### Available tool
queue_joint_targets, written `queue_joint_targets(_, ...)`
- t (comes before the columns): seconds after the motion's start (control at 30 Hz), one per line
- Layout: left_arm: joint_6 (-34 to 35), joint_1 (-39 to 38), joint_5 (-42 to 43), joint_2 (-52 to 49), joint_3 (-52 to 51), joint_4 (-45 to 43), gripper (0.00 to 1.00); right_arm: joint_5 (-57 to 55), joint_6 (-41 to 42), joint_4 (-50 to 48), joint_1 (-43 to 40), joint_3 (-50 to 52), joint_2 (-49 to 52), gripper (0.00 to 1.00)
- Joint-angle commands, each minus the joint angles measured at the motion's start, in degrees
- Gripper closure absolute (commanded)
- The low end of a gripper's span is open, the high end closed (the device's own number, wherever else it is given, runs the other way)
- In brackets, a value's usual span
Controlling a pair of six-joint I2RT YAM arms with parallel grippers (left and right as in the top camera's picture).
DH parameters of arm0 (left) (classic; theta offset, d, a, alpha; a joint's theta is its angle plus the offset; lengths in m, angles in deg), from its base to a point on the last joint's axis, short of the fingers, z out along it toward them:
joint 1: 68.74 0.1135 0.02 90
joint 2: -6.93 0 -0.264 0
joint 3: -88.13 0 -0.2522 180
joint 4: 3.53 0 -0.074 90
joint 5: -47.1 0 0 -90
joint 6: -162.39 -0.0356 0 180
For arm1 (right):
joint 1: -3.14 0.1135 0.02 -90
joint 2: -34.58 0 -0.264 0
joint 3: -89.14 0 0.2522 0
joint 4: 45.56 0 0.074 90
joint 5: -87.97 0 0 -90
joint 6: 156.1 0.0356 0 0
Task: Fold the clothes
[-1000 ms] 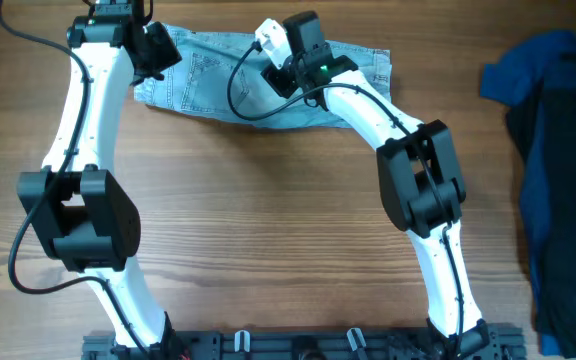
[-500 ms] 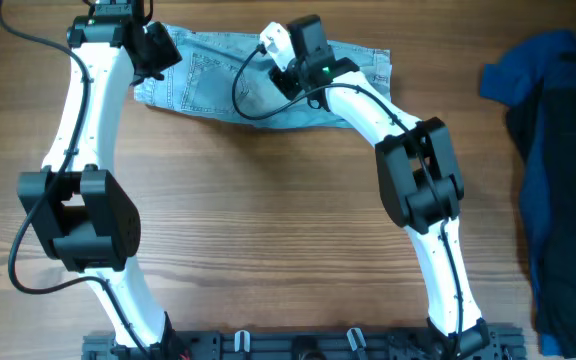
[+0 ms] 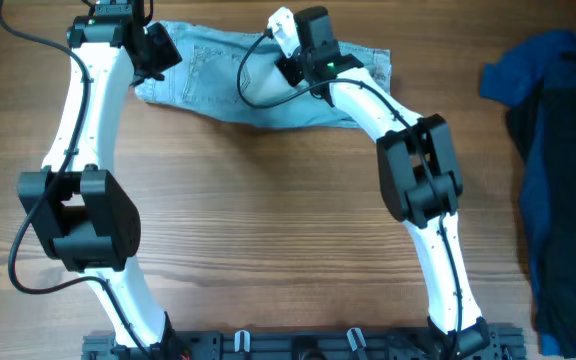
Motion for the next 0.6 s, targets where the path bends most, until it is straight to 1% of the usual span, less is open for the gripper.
queue_joint_targets(0.0, -0.7, 0.1, -0.8, -0.6, 0.4, 0.6, 0.42, -1.4, 0.7, -2.2, -1.6, -1.3, 3.2, 0.96)
queue_joint_targets(0.2, -0.7, 0.1, -0.8, -0.6, 0.4, 1.8, 0.42, -0.9, 0.7, -11.8, -1.8, -1.3, 8.4, 0.95)
queue_joint_targets(0.27, -0.7, 0.1, -0.8, -0.6, 0.4, 1.8, 0.43, -1.0, 2.3, -15.9, -2.0, -1.3, 8.9, 0.74)
queue_joint_targets(0.3, -0.7, 0.1, -0.8, -0.6, 0.4, 1.8, 0.42, -1.2, 4.9, -18.8, -2.4, -1.4, 8.7, 0.63)
queue_joint_targets(0.33, -0.7, 0.1, -0.8, -0.6, 0.4, 1.8, 0.42, -1.6, 6.2, -19.7, -2.6, -1.8, 8.1, 0.57)
queue_joint_targets(0.4, -0.7, 0.1, -0.7, -0.6, 0.4, 1.7, 0.42, -2.0, 6.4, -18.8, -3.0, -3.0, 6.4, 0.50)
queue_joint_targets(0.43, -0.7, 0.1, -0.7, -0.6, 0.4, 1.6, 0.42, -3.1, 6.4, -17.1, -3.1, -3.7, 4.8, 0.44)
queue_joint_targets(0.47, -0.7, 0.0, -0.7, -0.6, 0.4, 1.4, 0.42, -4.8, 6.4, -13.7, -3.3, -4.6, 2.4, 0.29)
queue_joint_targets(0.5, -0.7, 0.0, -0.7, -0.6, 0.4, 1.2, 0.42, -5.3, 6.5, -9.7, -3.6, -5.4, 0.2, 0.20)
queue_joint_targets(0.53, -0.7, 0.0, -0.5, -0.6, 0.4, 1.1, 0.41, -5.3, 6.8, -4.5, -3.9, -6.4, -2.0, 0.15)
queue_joint_targets(0.57, -0.7, 0.0, -0.5, -0.6, 0.4, 1.1, 0.40, -5.2, 8.1, 1.6, -4.2, -7.3, -4.7, 0.07)
